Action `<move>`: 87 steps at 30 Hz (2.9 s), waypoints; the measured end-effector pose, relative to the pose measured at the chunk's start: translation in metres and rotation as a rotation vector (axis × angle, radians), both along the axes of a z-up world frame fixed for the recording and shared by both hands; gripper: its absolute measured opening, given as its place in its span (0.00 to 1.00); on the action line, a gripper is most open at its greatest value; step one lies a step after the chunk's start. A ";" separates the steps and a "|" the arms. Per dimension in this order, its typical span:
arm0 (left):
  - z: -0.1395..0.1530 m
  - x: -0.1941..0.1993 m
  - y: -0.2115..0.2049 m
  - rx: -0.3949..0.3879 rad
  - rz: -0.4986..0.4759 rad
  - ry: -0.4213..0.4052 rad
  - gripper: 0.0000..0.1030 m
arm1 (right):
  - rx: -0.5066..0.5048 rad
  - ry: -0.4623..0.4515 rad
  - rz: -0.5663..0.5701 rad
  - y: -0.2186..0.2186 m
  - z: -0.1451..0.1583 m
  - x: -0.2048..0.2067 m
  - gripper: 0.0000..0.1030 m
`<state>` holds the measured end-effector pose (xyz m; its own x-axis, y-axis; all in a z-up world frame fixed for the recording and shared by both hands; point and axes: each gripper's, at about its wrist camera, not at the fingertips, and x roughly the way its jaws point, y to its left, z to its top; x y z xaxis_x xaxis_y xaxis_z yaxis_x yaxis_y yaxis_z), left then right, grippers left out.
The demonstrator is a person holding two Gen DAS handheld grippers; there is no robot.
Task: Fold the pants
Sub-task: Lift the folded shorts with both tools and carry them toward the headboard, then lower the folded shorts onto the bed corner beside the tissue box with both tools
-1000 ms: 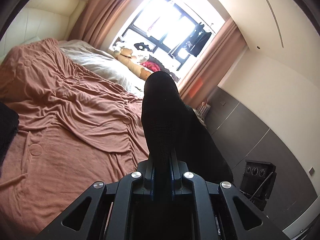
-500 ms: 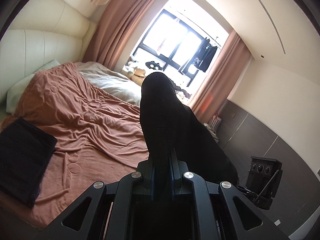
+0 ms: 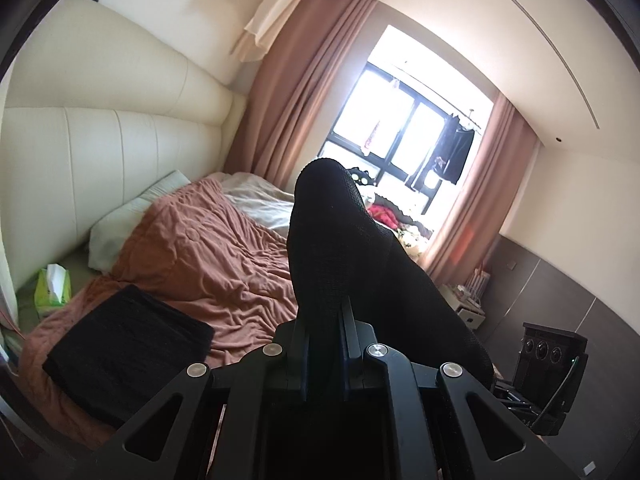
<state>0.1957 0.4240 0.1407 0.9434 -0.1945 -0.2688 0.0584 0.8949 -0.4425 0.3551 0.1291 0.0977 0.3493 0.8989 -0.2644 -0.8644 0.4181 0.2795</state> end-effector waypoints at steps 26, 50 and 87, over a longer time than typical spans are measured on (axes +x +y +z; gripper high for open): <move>-0.047 0.004 0.169 -0.003 0.285 0.056 0.11 | -0.059 0.056 0.171 0.199 -0.048 0.066 0.23; -0.144 0.155 0.229 0.016 0.293 0.307 0.11 | -0.088 0.258 0.155 0.292 -0.133 0.158 0.23; -0.204 0.171 0.242 0.050 0.424 0.535 0.59 | 0.030 0.520 -0.039 0.255 -0.156 0.291 0.29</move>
